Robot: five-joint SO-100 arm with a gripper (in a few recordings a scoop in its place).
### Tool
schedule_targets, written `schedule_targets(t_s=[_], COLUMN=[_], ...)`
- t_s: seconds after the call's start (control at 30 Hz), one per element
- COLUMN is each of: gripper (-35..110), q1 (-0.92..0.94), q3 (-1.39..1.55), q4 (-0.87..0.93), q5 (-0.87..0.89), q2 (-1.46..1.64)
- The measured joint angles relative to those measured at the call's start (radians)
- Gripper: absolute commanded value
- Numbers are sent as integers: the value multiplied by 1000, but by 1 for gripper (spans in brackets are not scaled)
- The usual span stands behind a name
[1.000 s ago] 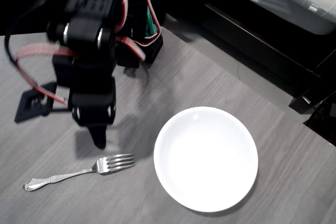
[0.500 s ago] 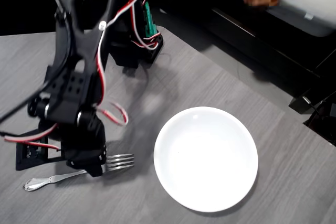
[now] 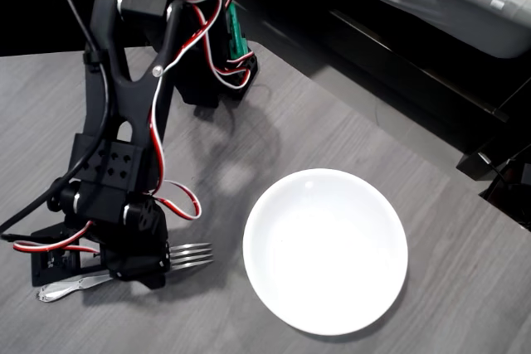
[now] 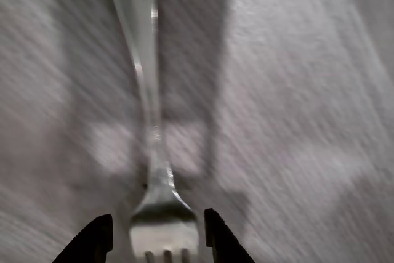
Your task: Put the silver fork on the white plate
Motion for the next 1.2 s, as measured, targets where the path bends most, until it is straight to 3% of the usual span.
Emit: schedule_targets(t_s=[0.17, 0.27, 0.77, 1.2], gripper=[14, 0, 0, 0], q1=[-5, -3, -3, -12], q3=[-12, -26, -48, -95], q4=[-3, -8, -11, 146], q5=[0, 0, 0, 0], q2=[-35, -61, -75, 146])
